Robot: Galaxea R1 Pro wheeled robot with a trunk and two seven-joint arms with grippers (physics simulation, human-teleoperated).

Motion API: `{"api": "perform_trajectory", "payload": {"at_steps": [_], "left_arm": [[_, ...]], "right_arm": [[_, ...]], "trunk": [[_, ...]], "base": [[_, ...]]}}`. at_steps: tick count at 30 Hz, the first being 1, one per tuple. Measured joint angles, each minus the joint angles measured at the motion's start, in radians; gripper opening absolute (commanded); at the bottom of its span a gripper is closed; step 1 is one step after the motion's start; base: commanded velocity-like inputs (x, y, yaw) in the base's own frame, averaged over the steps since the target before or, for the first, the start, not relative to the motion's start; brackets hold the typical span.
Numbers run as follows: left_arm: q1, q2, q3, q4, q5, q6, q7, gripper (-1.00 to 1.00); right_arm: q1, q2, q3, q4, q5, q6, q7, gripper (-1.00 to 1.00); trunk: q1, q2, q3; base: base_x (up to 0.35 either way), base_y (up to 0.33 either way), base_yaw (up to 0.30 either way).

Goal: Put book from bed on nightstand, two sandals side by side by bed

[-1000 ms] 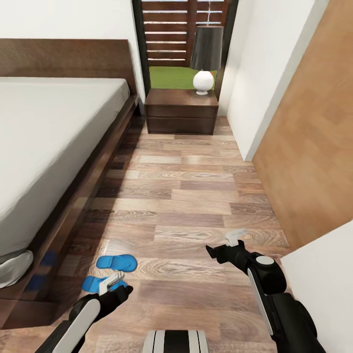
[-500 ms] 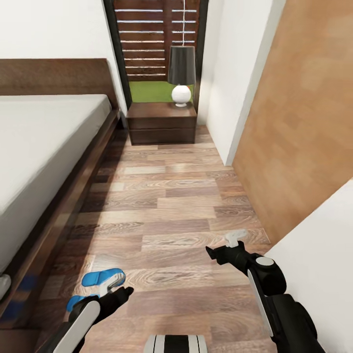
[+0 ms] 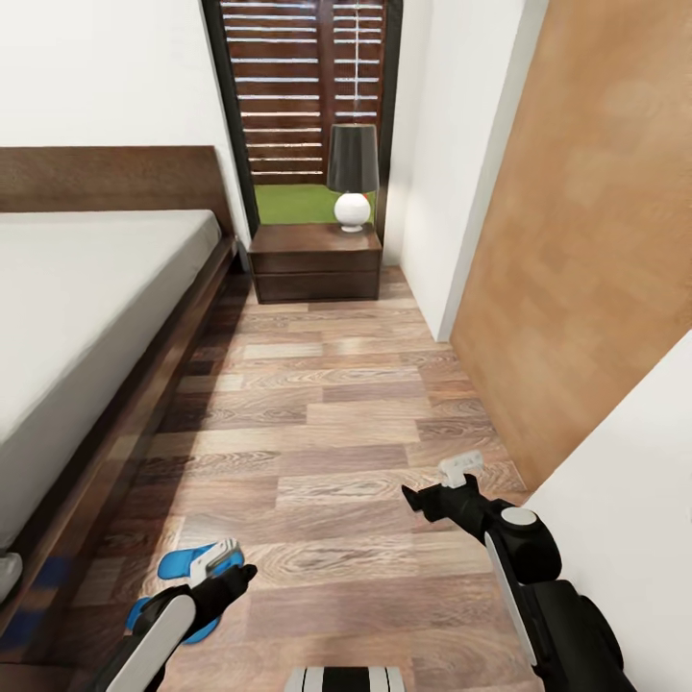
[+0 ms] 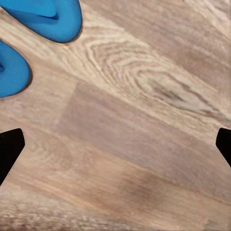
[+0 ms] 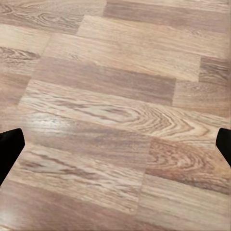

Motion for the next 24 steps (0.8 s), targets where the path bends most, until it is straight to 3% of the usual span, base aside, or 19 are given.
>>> {"api": "perform_trajectory", "payload": {"at_steps": [11,18,19,21,22,23,24], "left_arm": [[0.000,-0.002,0.000,0.048,0.012,-0.035,-0.005,1.00],[0.000,-0.007,0.000,0.052,0.013,-0.037,-0.005,1.00],[-0.001,-0.007,0.000,0.053,0.013,-0.037,-0.005,1.00],[-0.001,-0.008,0.001,0.056,0.015,-0.038,-0.006,1.00],[-0.001,-0.008,0.001,0.056,0.015,-0.038,-0.006,1.00],[-0.001,-0.009,0.001,0.058,0.015,-0.038,-0.006,1.00],[-0.001,-0.010,0.001,0.058,0.016,-0.038,-0.006,1.00]], "right_arm": [[0.002,-0.003,0.007,0.000,0.005,-0.004,0.000,1.00],[0.000,0.002,0.037,0.009,0.027,0.031,-0.013,1.00],[0.000,0.003,0.046,0.011,0.039,0.051,-0.018,1.00],[0.000,0.009,0.104,0.016,0.080,0.121,-0.032,1.00],[0.000,0.009,0.105,0.016,0.082,0.121,-0.032,1.00],[0.000,0.015,0.149,0.028,0.097,0.158,-0.038,1.00],[-0.001,0.019,0.169,0.040,0.106,0.172,-0.041,1.00]], "trunk": [[-0.005,0.003,0.043],[-0.008,0.004,0.070],[-0.009,0.004,0.074],[-0.009,0.005,0.081],[-0.010,0.005,0.085],[-0.010,0.005,0.089],[-0.011,0.006,0.093]], "base": [[0.000,0.000,-0.001],[0.000,0.000,0.000],[0.000,0.000,0.000],[0.000,0.000,0.000],[0.000,0.000,0.000],[0.000,0.000,0.000],[0.000,0.000,0.000]]}}
